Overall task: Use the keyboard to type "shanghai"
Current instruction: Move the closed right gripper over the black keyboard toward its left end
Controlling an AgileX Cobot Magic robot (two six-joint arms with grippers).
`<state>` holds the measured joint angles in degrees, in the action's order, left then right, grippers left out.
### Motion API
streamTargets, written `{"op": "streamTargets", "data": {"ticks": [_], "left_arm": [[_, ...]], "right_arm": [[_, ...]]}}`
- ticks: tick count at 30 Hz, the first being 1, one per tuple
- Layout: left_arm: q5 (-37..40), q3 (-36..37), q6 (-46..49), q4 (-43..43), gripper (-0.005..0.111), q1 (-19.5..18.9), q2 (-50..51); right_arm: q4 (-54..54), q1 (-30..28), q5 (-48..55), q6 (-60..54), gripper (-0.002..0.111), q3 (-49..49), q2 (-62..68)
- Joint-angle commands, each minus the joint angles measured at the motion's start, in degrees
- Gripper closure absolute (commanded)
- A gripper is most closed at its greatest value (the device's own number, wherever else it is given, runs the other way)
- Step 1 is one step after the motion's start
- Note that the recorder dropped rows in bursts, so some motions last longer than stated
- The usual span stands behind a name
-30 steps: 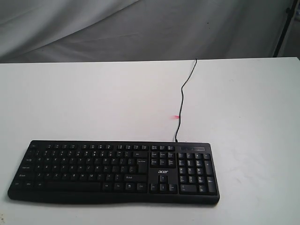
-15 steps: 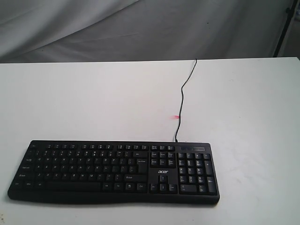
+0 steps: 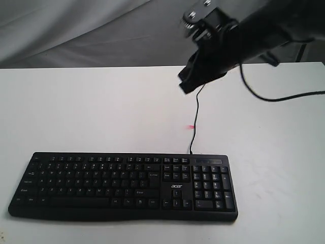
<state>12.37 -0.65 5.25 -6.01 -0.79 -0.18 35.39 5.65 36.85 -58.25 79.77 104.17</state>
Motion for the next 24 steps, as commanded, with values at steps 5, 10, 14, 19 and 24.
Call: {"op": "streamTargets", "data": {"ticks": [5,10,14,19,24], "left_arm": [[-0.1,0.0,-0.1,-0.2,0.106,0.2,0.2],[-0.1,0.0,-0.1,-0.2,0.106,0.2,0.2],[-0.1,0.0,-0.1,-0.2,0.106,0.2,0.2],[-0.1,0.0,-0.1,-0.2,0.106,0.2,0.2],[-0.1,0.0,-0.1,-0.2,0.106,0.2,0.2]], "right_arm": [[1.2,11.1,-12.6,-8.8,0.108,0.3,7.2],[6.8,15.5,-14.1,-16.3,0.108,0.3,10.0],[14.3,18.2,-12.0,-22.8,0.108,0.3,11.5],[25.5,19.6,-4.4,-32.2,0.108,0.3,12.3],[30.7,21.1,0.6,-35.1,0.108,0.3,12.3]]}}
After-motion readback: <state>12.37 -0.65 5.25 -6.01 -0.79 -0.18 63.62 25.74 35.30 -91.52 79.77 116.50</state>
